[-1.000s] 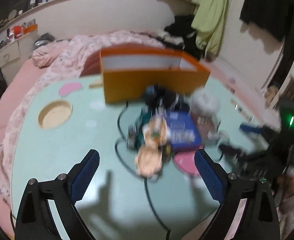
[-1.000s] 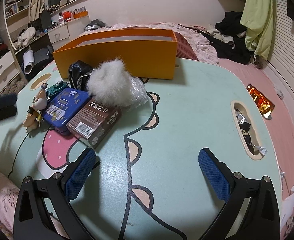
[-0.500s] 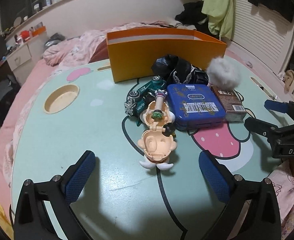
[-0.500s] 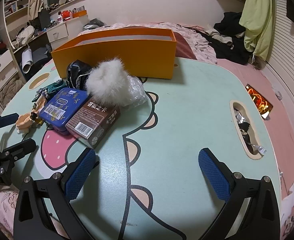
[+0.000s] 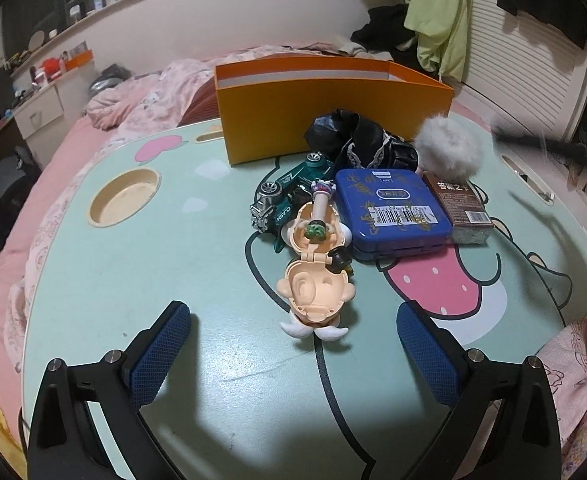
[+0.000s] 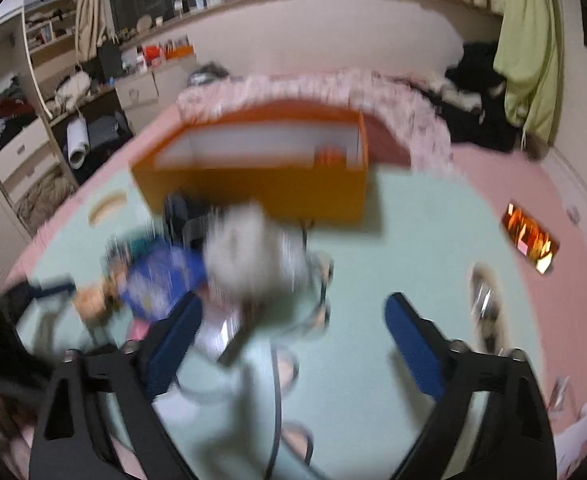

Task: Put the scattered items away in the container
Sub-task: 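Reach the right gripper into the box and grasp the brown fluffy ball, then set the brown fluffy ball beside the white fluffy ball with the right gripper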

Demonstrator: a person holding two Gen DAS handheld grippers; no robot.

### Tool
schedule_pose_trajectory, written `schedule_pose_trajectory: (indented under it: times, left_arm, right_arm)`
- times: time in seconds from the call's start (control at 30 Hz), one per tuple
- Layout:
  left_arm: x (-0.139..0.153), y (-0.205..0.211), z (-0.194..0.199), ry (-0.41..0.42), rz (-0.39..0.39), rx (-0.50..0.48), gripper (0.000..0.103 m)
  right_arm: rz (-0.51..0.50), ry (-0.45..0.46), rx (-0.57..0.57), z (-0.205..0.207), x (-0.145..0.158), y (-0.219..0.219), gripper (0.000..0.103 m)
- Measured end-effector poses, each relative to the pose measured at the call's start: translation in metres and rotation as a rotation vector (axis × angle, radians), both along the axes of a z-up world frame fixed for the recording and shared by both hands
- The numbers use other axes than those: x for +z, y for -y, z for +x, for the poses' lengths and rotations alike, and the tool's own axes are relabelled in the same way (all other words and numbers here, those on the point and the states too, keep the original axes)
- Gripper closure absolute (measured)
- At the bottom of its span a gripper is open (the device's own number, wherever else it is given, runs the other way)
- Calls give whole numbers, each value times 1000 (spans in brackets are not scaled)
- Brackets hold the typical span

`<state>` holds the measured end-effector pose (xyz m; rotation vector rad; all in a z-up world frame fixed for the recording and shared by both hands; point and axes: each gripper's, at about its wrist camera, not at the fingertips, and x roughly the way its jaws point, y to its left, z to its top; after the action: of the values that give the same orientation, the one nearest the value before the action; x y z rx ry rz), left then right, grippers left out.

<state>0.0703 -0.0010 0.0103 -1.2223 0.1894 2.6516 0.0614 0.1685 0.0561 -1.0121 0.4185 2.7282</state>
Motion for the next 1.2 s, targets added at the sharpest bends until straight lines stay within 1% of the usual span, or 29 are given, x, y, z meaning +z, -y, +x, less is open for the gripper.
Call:
schedule_pose_trajectory:
  times: [0.03,0.07,0.1,0.13,0.17,0.2,0.23,0.3,0.37,0.5,0.53,0.6,0.67,0.7,0.77,0.83,0.87,0.9,0.93,1.07,1.13,1.2]
  left_arm:
    - [0,0,0,0,0,0,0]
    - [0,0,0,0,0,0,0]
    - [0,0,0,0,0,-1,0]
    - [0,0,0,0,0,-1,0]
    - [0,0,0,0,0,-1,0]
    - [0,0,0,0,0,-2,0]
    - [0,0,0,0,0,-2,0]
    - [0,0,0,0,0,-3,0]
    - [0,0,0,0,0,-3,0]
    - [0,-1,-1,0,2,-4,0]
    - [0,0,-1,0,4,-5,0]
    - [0,0,-2,-1,10,-5,0]
    - [1,1,-3,-1,18,-6,0]
    - [1,1,-3,-1,21,-5,0]
    - [1,1,-4,-1,21,-5,0]
    - [1,1,-5,-1,21,-6,0]
    - [1,1,-5,0,21,-6,0]
    - [1,1,-5,0,19,-6,0]
    - [1,1,-5,0,19,-6,0]
    - [1,1,-5,-1,19,-7,0]
    - [1,2,-5,-1,18,-7,0]
    - [1,2,-6,-1,19,-8,0]
  right_arm:
    - [0,-11,13,-10,15,-6,29]
    - [1,-5,33,-23,27,-12,31]
    - [3,13,52,-38,38,-18,36]
    - [2,41,69,-54,44,-24,40]
    - [-11,85,90,-74,48,-31,42]
    - [-36,135,103,-94,47,-39,48]
    - [-66,183,100,-109,43,-48,53]
    - [-155,297,67,-144,29,-67,58]
    - [-193,368,48,-166,15,-75,59]
    - [-154,492,19,-189,-9,-72,59]
    - [-160,520,32,-194,-15,-70,61]
    - [-140,577,55,-201,-25,-62,68]
    - [-165,593,55,-200,-35,-59,75]
    - [-169,587,50,-199,-36,-58,77]
    - [-179,557,43,-196,-33,-58,77]
    - [-226,491,54,-191,-26,-58,77]
    - [-243,443,55,-187,-20,-59,77]
    - [-253,375,56,-180,-9,-60,77]
    - [-252,321,54,-174,0,-60,77]
    - [-259,89,54,-134,44,-59,77]
    - [-268,13,60,-111,58,-55,77]
    - [-261,-32,63,-85,65,-51,77]
